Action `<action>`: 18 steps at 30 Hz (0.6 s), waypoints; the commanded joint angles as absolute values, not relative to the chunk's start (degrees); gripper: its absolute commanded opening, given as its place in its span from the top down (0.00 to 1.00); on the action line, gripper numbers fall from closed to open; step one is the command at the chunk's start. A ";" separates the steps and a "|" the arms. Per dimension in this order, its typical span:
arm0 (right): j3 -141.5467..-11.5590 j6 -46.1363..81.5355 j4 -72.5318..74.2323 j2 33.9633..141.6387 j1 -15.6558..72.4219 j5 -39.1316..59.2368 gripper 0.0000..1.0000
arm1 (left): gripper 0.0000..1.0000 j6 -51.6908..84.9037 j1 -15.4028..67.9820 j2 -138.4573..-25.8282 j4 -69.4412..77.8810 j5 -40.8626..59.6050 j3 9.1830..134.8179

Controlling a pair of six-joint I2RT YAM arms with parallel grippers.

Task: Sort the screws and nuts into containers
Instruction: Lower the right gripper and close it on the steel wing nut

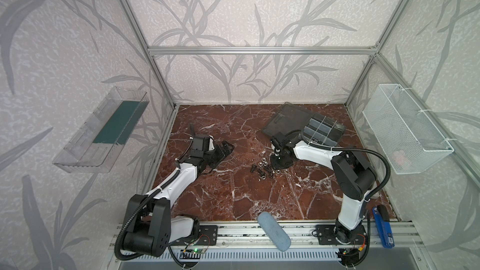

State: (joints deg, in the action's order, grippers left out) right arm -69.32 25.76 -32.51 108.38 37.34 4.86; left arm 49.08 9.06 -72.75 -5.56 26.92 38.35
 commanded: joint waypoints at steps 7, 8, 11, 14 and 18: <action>-71.93 24.01 -36.60 111.39 38.32 0.70 0.78 | 0.01 48.59 9.23 -73.11 -5.27 27.07 38.14; -72.19 23.91 -36.64 111.65 38.34 0.78 0.79 | 0.00 48.61 9.23 -73.12 -5.28 27.07 38.23; -72.84 23.68 -37.00 112.20 38.33 0.79 0.83 | 0.00 48.61 9.23 -73.39 -5.19 27.16 38.40; -73.19 23.34 -37.07 112.66 38.32 0.88 0.86 | 0.00 48.60 9.23 -73.48 -5.19 27.16 38.39; -73.74 22.97 -37.38 113.43 38.32 0.97 0.89 | 0.00 48.60 9.23 -73.47 -5.11 27.16 38.38</action>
